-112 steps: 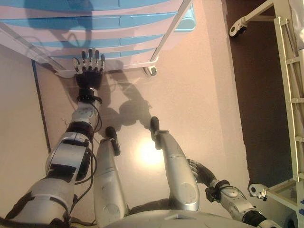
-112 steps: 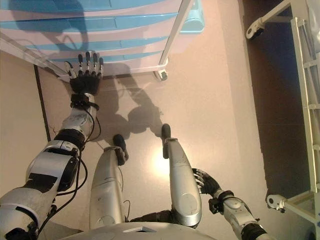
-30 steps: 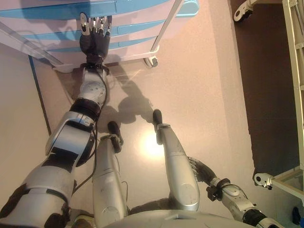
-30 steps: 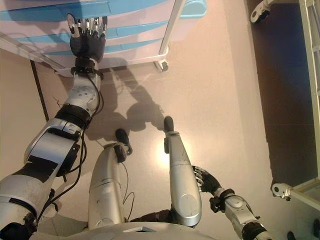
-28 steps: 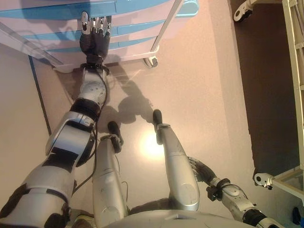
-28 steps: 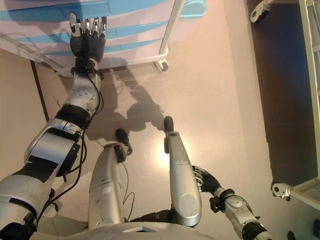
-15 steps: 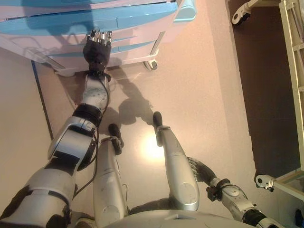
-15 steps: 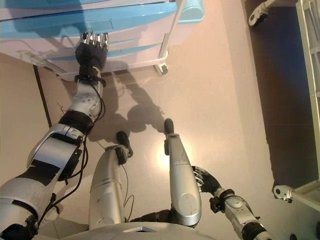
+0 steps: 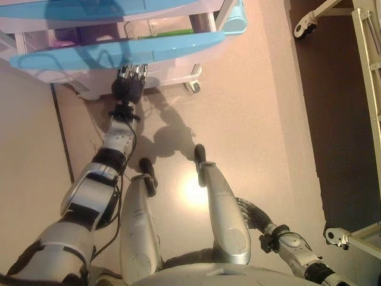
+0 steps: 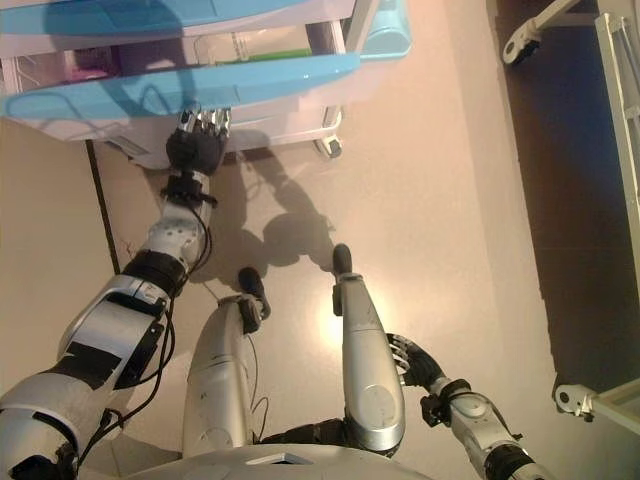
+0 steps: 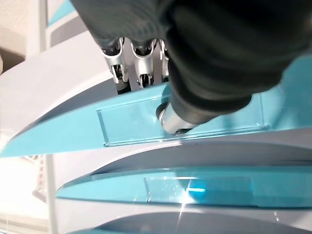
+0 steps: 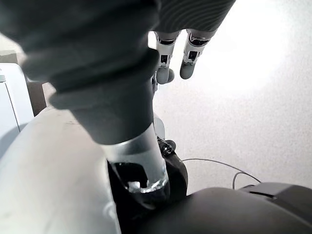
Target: Open the drawer and pick up the medicine
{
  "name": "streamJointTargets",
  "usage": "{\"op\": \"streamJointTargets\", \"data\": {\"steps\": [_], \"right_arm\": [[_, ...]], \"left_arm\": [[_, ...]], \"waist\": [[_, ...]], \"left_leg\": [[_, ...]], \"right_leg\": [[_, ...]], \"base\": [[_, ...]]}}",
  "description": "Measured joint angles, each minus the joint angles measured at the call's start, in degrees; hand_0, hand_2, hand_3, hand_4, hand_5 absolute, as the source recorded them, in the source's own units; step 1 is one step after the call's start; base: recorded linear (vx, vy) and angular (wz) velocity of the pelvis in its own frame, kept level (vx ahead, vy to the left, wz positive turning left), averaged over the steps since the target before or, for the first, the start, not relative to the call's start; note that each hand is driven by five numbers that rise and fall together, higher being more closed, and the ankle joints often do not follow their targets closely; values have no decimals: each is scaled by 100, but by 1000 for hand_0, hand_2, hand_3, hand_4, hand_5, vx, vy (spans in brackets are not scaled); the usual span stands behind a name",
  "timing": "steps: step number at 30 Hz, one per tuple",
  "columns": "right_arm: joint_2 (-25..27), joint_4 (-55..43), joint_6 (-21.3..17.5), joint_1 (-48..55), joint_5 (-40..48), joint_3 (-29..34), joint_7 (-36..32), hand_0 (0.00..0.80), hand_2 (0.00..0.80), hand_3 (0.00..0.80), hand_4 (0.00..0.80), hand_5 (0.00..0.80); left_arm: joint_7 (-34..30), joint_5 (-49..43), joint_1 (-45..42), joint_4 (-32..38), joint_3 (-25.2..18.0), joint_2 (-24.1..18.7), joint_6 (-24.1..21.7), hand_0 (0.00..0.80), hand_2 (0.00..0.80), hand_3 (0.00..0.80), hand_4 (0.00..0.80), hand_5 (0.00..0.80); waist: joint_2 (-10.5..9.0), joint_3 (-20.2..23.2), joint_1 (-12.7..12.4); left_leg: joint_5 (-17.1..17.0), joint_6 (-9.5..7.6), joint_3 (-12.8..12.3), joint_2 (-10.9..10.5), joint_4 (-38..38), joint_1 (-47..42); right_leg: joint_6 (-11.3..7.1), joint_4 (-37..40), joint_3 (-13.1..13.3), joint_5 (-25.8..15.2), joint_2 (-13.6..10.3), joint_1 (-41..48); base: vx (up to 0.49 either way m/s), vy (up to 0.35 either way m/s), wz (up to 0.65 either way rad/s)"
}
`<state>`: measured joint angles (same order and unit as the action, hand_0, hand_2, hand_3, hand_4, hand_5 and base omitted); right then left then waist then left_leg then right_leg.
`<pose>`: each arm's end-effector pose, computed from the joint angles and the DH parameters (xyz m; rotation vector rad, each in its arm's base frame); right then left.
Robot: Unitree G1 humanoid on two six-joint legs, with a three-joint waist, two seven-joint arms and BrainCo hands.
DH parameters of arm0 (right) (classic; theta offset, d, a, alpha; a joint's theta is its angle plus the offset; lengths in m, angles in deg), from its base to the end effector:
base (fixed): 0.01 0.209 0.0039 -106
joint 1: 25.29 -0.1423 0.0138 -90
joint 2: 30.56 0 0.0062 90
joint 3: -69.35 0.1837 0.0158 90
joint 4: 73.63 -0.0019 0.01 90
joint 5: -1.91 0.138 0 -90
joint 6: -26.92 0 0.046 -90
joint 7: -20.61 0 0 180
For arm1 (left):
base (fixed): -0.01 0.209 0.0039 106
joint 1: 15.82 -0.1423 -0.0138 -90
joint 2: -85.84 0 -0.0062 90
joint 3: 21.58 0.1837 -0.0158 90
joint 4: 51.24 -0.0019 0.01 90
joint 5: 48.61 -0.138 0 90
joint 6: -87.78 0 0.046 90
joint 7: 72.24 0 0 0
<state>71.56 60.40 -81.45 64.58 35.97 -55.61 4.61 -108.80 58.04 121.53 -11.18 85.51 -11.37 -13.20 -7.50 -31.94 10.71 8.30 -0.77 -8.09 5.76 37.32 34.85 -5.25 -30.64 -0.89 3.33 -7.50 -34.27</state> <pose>0.1316 -0.2239 -0.0700 -0.0305 0.6270 0.4005 0.3406 0.1972 0.1150 -1.2010 -0.4348 -0.4217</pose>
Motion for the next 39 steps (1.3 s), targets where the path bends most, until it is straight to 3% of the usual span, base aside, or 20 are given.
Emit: {"op": "streamJointTargets", "data": {"steps": [9,21,32,39], "right_arm": [[18,-314,389,251,-186,199,342,0,0,0,0,0],[-22,-473,678,606,-496,670,423,0,0,0,0,0],[-31,-458,676,750,-599,774,461,0,0,0,0,0],[-44,-406,627,777,-601,775,444,0,0,0,0,0]], "left_arm": [[-1140,-576,-1146,45,-359,345,407,800,800,800,800,800],[-2218,-1362,-3085,269,-665,1046,850,800,800,800,800,800],[-2024,-1302,-3373,193,-997,1205,1936,800,800,800,800,800],[-1813,-1155,-3354,212,-1086,1237,2097,800,800,800,800,800]], "waist": [[48,-8,-259],[184,-14,-639],[177,-14,-951],[143,-3,-998]], "left_leg": [[-198,318,208,77,-517,-450],[-366,466,397,148,-976,-959],[-419,575,646,320,-930,-866],[-380,634,851,342,-715,-810]], "right_leg": [[270,107,-307,145,116,341],[442,256,-610,274,182,815],[652,33,-962,467,228,828],[732,-257,-1107,641,229,828]], "base": [[-11,-66,7],[19,-37,6],[-3,-83,13],[17,-39,8]]}}
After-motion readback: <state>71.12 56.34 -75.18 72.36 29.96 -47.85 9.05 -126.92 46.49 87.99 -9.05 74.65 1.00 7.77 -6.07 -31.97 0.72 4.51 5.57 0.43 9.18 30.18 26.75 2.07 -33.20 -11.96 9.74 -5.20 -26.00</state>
